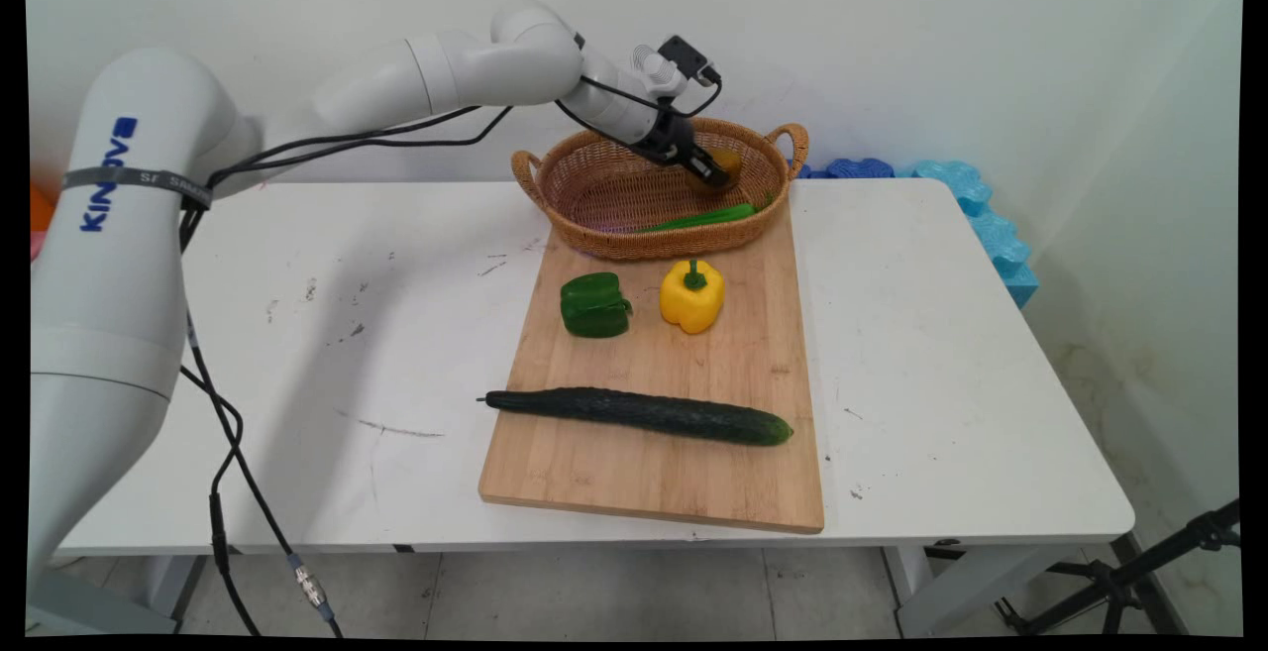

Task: Place the picked object on the cutting board

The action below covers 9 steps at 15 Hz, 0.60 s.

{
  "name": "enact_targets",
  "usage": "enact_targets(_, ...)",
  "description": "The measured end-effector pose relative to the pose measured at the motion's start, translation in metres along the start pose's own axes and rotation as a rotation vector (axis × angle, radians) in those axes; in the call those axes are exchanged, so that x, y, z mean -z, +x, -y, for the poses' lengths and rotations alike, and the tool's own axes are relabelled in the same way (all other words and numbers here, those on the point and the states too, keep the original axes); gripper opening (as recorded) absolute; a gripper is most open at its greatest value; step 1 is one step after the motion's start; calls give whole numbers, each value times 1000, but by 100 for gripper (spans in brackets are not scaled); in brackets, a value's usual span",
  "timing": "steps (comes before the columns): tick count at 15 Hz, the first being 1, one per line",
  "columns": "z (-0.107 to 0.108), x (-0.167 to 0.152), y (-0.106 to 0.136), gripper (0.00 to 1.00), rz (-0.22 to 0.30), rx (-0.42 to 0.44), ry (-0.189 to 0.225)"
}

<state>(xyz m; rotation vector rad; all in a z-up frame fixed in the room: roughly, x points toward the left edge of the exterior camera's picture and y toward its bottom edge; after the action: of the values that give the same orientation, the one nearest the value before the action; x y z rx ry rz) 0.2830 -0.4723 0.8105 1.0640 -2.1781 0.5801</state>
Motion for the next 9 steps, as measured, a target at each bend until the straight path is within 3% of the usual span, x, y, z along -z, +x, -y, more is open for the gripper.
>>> enact_targets(9, -7, 68, 10, 0, -50, -85, -11)
